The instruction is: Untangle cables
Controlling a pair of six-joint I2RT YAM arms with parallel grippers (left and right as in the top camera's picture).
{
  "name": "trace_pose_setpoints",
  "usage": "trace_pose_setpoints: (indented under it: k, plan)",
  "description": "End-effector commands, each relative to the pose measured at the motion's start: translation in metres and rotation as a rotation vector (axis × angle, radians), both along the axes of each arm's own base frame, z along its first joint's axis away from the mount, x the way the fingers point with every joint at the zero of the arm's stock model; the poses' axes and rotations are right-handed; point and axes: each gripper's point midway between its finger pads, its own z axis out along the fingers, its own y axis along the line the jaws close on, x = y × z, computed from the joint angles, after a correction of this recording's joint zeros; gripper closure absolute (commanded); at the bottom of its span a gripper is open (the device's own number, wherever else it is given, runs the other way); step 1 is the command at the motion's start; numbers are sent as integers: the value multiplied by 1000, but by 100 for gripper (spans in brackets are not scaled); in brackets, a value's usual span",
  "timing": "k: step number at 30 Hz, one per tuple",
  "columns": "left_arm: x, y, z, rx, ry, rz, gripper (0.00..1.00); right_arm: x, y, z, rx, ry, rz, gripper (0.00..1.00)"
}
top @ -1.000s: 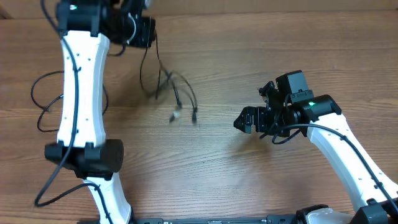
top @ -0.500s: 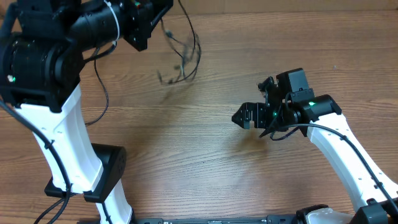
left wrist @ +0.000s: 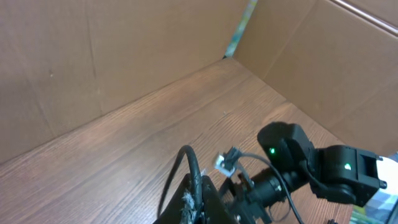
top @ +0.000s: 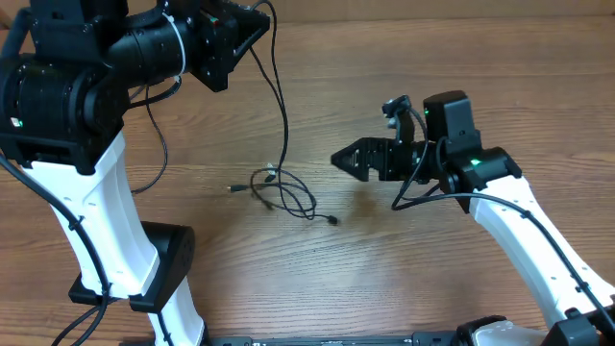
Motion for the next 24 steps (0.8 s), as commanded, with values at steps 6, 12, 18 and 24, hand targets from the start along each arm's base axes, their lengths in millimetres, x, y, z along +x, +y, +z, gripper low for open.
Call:
trace_pose_setpoints:
  k: [6,12,18,24]
  plan:
    - [-14,-16,10,-67,-8,-126,96,-20,28,-3,-14,2,78,0]
    - [-32,-30,30,-149,-58,-278,96,-24,37,-6,-40,-19,96,0]
    - [-27,-29,34,-141,-92,-261,96,-26,38,-11,-48,-1,102,0]
    - [-5,-19,41,-95,-175,-147,96,-34,34,-36,-92,104,104,0]
